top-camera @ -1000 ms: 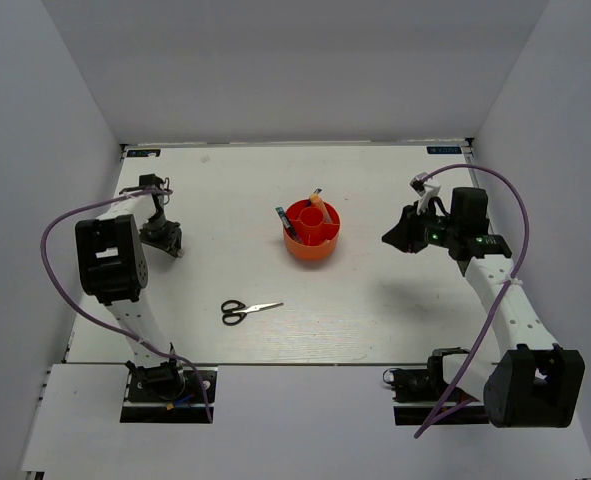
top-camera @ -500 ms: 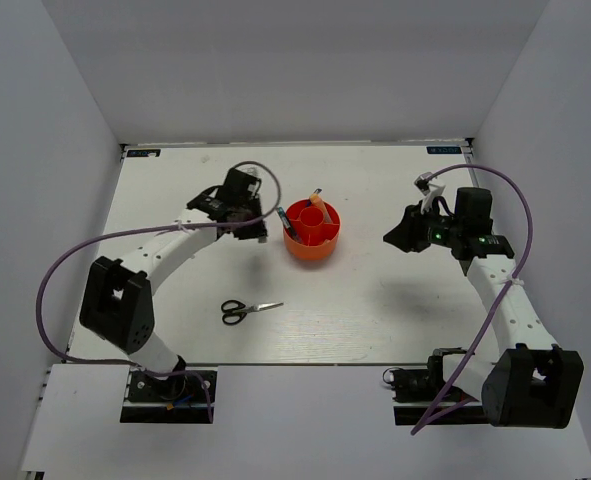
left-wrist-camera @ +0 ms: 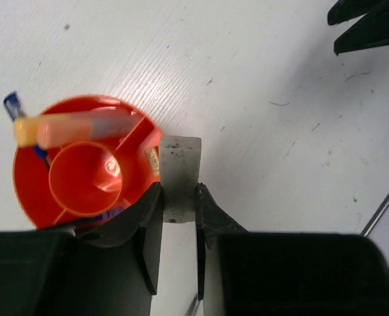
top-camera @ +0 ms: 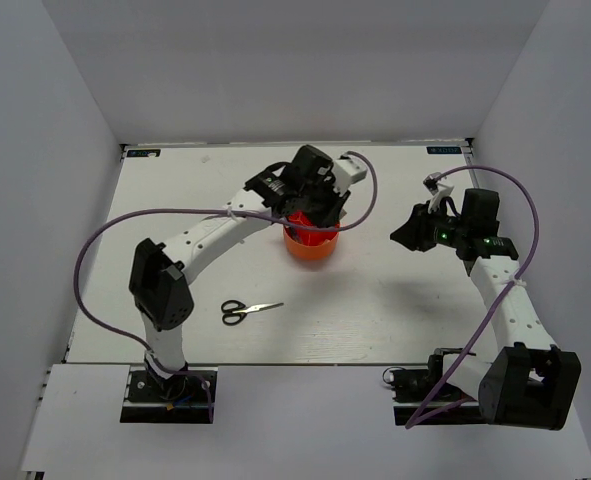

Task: Sort the stationery into containers
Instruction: Place the stationery in the storage box.

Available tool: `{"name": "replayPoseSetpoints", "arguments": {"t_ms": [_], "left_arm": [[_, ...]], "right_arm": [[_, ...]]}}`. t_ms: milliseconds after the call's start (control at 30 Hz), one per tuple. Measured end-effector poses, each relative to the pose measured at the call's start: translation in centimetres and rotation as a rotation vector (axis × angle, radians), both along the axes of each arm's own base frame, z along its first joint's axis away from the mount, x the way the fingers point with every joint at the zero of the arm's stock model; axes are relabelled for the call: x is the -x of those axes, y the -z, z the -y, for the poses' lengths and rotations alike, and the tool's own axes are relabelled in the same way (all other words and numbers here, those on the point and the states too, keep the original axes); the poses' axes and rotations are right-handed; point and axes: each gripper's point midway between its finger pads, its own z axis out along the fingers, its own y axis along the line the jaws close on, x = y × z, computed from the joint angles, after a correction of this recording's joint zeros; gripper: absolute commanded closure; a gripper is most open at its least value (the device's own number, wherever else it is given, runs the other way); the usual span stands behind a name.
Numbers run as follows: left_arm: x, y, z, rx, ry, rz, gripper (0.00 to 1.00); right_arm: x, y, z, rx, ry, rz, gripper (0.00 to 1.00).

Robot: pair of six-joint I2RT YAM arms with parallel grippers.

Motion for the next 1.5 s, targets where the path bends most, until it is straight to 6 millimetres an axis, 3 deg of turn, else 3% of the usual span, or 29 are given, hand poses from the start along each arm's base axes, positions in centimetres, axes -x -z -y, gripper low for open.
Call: {"name": "replayPoseSetpoints", "arguments": {"t_ms": [133, 233, 433, 967, 1267, 1500], "left_arm": [[-0.4, 1.4, 2.0, -0.056, 0.068, 0.027, 1.00], [-0.1, 3.9, 1.6, -0.131, 0.074, 0.014, 1.00], [-0.1, 6.6, 0.1, -0.235, 0.035, 0.028, 1.00], [-2.5, 7.8, -1.1, -0.310, -0.067, 0.137, 0.95], [-2.2, 9.6, -1.8, -0.352, -0.072, 0.123, 0.68], [-2.1, 9.7, -1.9, -0.371, -0.082, 0.139, 0.59]], "right_arm": [[0.0, 0.0, 0.2, -0.003, 0.006, -0.002, 0.70], [-0.1, -0.1, 0.2, -0.007, 0.009, -0.003, 0.70], [-0.1, -0.1, 0.3, -0.011, 0.011, -0.004, 0.70], [0.1, -0.4, 0.4, -0.039, 0.005, -0.006, 0.69], [0.2, -0.7, 0.5, -0.050, 0.002, -0.002, 0.69], [0.3, -1.0, 0.5, -0.061, 0.000, 0.002, 0.69]]}}
